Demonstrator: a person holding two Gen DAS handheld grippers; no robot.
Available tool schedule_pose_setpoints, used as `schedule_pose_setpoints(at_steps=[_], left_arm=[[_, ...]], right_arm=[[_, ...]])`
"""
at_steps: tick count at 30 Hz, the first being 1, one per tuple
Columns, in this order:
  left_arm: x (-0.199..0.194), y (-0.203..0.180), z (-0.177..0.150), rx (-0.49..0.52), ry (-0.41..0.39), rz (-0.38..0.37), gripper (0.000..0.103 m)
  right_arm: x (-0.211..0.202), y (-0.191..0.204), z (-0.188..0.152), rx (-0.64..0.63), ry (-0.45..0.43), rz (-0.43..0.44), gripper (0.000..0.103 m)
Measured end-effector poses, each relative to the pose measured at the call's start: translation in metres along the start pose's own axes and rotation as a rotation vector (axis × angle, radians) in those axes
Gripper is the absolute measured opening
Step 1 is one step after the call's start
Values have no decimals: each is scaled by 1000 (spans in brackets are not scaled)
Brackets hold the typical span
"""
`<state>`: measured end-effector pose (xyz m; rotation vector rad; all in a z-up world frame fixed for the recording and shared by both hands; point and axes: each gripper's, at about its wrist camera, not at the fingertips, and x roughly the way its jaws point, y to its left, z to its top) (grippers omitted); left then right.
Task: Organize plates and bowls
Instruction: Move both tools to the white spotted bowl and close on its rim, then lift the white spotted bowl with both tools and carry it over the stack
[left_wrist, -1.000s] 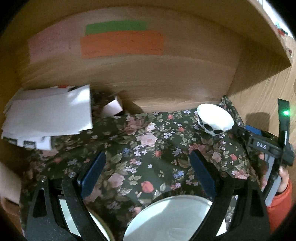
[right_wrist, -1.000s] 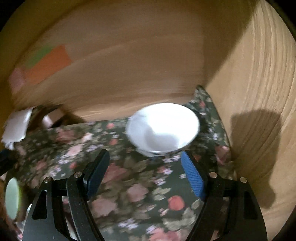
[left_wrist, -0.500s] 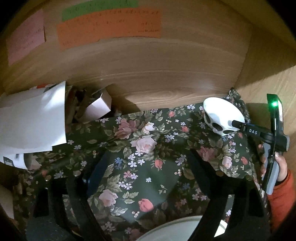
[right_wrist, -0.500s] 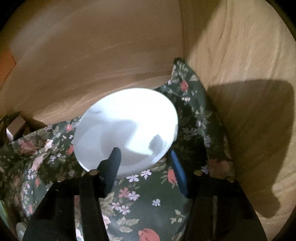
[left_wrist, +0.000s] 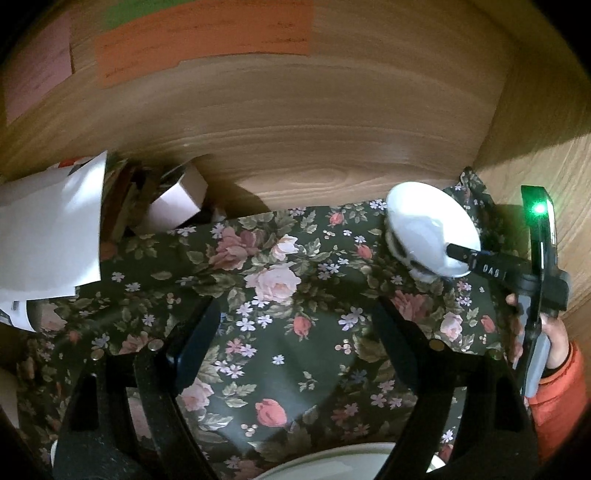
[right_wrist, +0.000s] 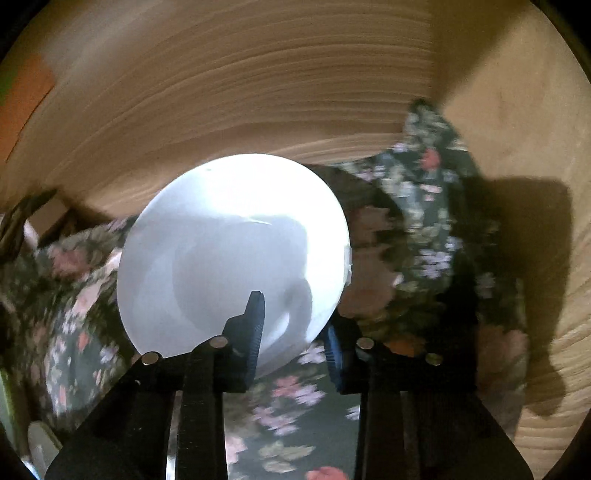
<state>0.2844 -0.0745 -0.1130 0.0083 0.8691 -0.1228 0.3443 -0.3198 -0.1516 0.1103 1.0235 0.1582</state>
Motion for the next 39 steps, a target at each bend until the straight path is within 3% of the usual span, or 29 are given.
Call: schedule_pose_setpoints(at_steps=[10, 13, 21, 27, 29, 34, 39], left_arm=[[28, -7, 0, -23, 61, 63, 84], [41, -5, -3, -27, 109, 82, 71], [63, 2, -10, -74, 217, 58, 48], [68, -3, -12, -62, 231, 36, 35], [69, -6, -12, -47, 230, 26, 27], [72, -16, -12, -5, 234, 13, 15], [70, -17, -12, -9, 235, 24, 14]], right_arm=[[-14, 61, -28, -221, 57, 105, 21], [-16, 69, -33, -263, 70, 126, 21], [-23, 75, -42, -249, 84, 168, 24], [-13, 77, -37, -216, 76, 183, 24], [-12, 77, -37, -224, 78, 193, 24], [-13, 79, -39, -230, 65, 185, 22], [-16, 79, -38, -214, 69, 197, 21]])
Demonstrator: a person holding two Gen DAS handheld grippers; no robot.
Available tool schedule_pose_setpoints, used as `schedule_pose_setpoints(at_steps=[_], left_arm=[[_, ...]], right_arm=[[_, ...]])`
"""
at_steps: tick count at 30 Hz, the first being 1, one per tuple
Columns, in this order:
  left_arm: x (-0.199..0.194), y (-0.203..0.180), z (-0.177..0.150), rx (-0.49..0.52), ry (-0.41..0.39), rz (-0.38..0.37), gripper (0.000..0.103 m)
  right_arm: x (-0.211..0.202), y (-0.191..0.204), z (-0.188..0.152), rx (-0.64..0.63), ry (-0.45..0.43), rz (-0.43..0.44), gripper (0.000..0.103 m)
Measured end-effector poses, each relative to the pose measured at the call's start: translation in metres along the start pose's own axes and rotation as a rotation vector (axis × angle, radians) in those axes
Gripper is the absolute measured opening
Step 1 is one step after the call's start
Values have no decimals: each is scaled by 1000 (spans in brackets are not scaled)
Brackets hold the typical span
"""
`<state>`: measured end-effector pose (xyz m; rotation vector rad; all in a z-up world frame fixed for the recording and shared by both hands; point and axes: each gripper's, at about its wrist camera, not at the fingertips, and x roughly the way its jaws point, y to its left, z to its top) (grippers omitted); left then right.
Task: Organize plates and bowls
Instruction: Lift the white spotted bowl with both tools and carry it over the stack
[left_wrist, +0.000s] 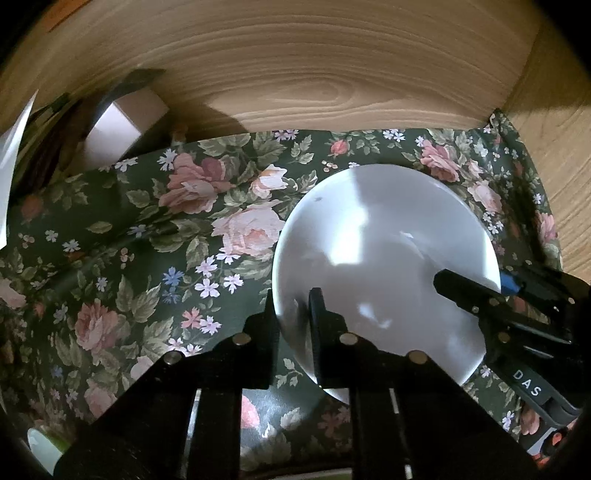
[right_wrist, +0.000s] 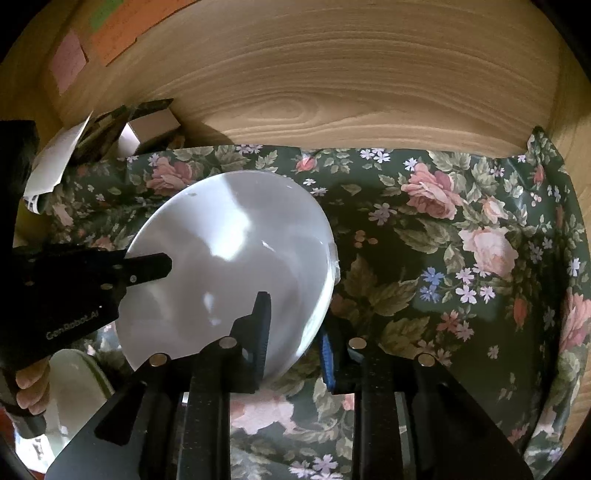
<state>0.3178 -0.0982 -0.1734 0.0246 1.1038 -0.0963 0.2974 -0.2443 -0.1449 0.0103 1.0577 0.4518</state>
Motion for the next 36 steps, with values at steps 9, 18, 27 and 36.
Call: schedule_pose_setpoints(at_steps=[9, 18, 27, 36], left_arm=[[-31, 11, -9, -17, -54, -15, 14], [-81, 28, -29, -40, -145, -22, 14], [-114, 46, -59, -62, -197, -19, 14], [-135, 75, -92, -107, -229, -6, 14]], right_arm=[[-27, 20, 1, -20, -77, 6, 21], [-61, 51, 0, -59, -165, 21, 21], [-79, 85, -13, -92, -207, 36, 21], [-83, 124, -26, -132, -216, 60, 21]])
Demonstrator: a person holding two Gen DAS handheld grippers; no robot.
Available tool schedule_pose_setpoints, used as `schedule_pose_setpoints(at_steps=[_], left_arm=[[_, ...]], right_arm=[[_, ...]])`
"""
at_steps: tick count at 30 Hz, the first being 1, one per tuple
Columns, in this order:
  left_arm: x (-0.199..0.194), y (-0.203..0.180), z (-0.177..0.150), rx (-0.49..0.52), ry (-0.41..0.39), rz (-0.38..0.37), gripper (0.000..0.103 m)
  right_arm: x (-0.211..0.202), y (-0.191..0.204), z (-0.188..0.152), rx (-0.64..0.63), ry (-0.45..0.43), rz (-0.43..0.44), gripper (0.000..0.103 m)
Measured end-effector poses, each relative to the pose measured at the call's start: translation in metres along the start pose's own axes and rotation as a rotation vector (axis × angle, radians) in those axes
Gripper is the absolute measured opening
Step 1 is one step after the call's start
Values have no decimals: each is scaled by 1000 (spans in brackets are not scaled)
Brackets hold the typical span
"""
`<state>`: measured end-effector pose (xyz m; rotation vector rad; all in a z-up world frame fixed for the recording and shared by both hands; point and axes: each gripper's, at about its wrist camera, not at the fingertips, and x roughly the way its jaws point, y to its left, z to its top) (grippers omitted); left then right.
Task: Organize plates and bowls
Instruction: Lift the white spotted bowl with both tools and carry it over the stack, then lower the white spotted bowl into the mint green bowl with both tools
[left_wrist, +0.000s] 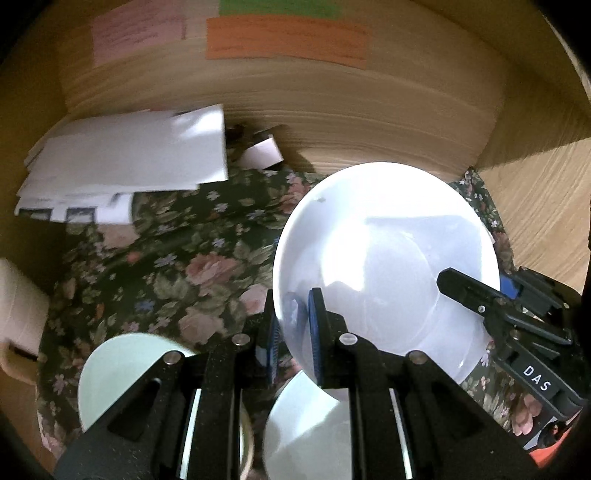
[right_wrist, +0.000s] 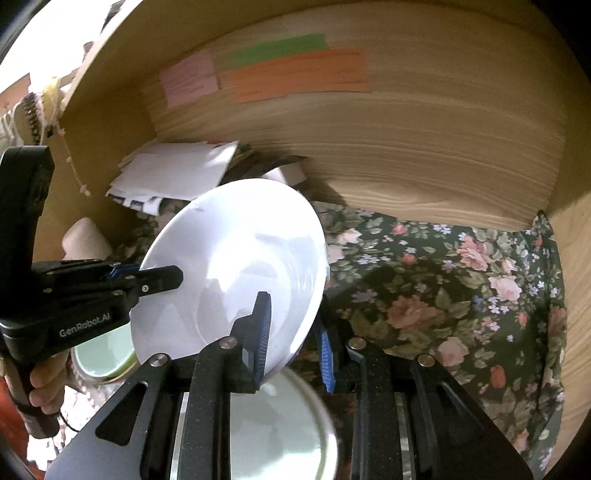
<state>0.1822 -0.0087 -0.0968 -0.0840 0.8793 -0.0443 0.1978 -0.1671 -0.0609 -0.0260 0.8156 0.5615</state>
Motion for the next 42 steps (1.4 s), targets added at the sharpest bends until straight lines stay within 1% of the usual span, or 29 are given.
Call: schedule_pose_setpoints(at_steps=[11, 23, 31, 36, 39, 40, 42], left_arm=[[-28, 47, -31, -71, -20, 29, 14], [-49, 103, -67, -163, -33, 63, 14], [-53, 130, -87, -203, -26, 82, 14], [-53, 142, -94, -219, -18, 99, 14], [-54, 147, -98, -214, -30, 127, 14], [-56, 146, -98, -194, -48, 113, 13], [-56, 142, -97, -168, -39, 67, 13]], right_arm=[[8, 51, -12, -45, 7, 61, 21], [30, 103, -19, -105, 44, 125, 21], [46, 127, -21, -126, 81, 153, 21], [58, 134, -26, -132, 108, 165, 21], [60, 137, -27, -132, 111, 185, 21], [60, 139, -27, -135, 109, 190, 22], [61, 146, -27, -168, 102, 170, 22]])
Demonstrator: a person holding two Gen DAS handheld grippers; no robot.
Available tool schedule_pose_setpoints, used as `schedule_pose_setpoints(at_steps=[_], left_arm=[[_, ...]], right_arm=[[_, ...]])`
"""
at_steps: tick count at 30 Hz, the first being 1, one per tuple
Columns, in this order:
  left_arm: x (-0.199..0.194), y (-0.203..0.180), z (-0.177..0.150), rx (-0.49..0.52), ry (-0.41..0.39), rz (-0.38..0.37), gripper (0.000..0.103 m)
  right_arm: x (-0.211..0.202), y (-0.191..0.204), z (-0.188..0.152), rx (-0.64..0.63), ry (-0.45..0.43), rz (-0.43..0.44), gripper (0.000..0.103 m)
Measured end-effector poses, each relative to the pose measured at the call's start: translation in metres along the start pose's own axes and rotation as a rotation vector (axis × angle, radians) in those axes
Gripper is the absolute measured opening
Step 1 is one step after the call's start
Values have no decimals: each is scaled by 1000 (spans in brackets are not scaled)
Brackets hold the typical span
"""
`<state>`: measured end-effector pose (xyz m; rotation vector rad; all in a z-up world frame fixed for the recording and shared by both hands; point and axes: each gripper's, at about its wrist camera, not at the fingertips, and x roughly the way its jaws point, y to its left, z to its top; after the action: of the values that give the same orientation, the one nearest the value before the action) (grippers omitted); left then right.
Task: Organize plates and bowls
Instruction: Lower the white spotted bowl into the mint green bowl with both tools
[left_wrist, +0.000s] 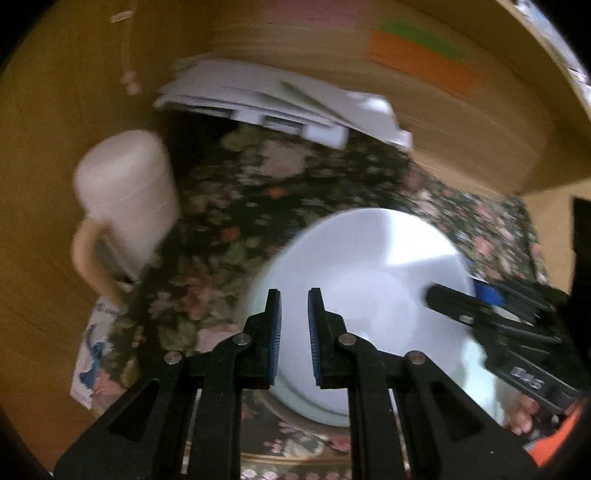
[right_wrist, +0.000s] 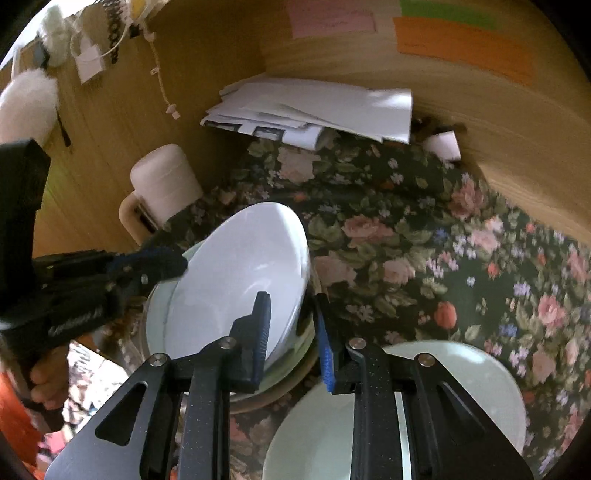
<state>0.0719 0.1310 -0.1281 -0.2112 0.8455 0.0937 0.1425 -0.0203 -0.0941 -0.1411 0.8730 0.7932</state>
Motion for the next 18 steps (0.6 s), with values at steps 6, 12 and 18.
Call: schedule_pose_setpoints(at_steps=[6, 12, 18], left_arm=[[4, -10, 0, 34, -13, 16, 13], [10, 3, 4, -14, -23, 70, 14], [8, 17, 6, -41, -49, 112, 31]], right_arm=[[7, 1, -1, -22, 8, -29, 20], [17, 2, -1, -44, 20, -55, 18], [32, -2, -1, -38, 63, -44, 18]])
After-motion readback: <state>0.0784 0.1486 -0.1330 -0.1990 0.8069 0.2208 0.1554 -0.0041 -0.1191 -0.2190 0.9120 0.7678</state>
